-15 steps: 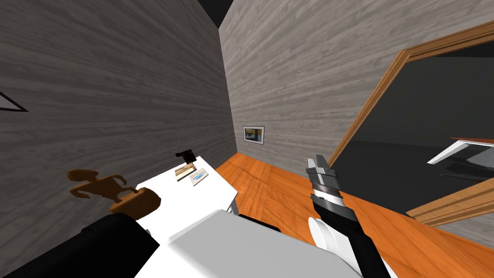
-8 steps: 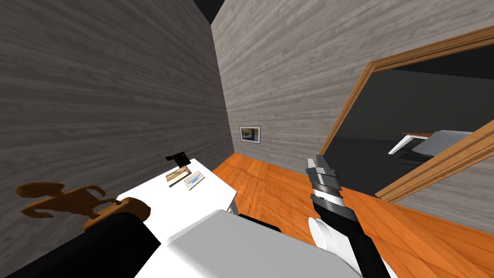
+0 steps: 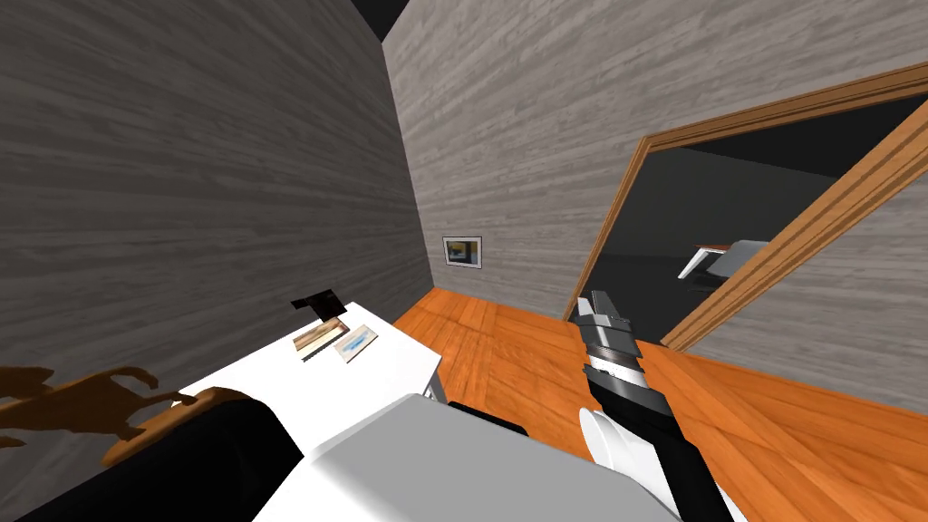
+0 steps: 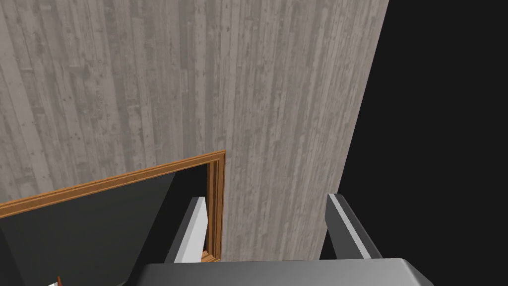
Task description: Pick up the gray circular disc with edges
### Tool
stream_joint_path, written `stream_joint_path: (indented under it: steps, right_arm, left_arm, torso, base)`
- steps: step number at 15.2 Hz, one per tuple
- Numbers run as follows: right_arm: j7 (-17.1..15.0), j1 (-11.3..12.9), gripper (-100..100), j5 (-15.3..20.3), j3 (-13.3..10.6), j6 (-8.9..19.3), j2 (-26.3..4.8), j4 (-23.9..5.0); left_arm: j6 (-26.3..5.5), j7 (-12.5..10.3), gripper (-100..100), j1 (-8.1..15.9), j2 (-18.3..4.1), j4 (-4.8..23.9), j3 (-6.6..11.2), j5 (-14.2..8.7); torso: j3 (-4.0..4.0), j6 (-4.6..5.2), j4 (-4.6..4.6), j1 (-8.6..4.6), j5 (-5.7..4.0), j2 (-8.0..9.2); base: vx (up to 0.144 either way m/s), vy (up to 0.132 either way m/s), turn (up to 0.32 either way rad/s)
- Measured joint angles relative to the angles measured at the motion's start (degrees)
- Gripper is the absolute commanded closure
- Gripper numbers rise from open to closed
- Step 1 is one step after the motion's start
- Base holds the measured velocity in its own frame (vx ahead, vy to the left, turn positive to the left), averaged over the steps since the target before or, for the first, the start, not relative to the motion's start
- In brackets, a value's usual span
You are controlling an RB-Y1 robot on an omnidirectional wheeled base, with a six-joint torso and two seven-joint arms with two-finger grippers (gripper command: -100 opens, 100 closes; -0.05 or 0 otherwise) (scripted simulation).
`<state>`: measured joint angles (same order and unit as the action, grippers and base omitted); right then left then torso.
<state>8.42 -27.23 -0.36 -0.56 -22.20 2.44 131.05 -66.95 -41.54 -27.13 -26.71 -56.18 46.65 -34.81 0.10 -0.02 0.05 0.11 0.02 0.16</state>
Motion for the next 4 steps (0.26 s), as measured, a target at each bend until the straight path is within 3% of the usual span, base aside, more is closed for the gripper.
stream_joint_path:
  steps: [3,4]
  right_arm:
    - [0.0,0.0,0,0.0,0.0,0.0,0.0,0.0]
    - [0.0,0.0,0,0.0,0.0,0.0,0.0,0.0]
  left_arm:
    - [-0.16,-3.32,100,-2.43,-0.43,-1.93,-3.27,-3.25]
    - [-0.23,-4.4,100,-3.09,-0.55,-2.51,-4.23,-4.17]
  torso:
    - [0.0,0.03,0.01,0.04,0.02,-0.01]
    - [0.0,0.01,0.01,0.04,0.03,-0.01]
  base:
    - [-0.056,0.004,-0.15]
    - [-0.033,0.0,-0.04]
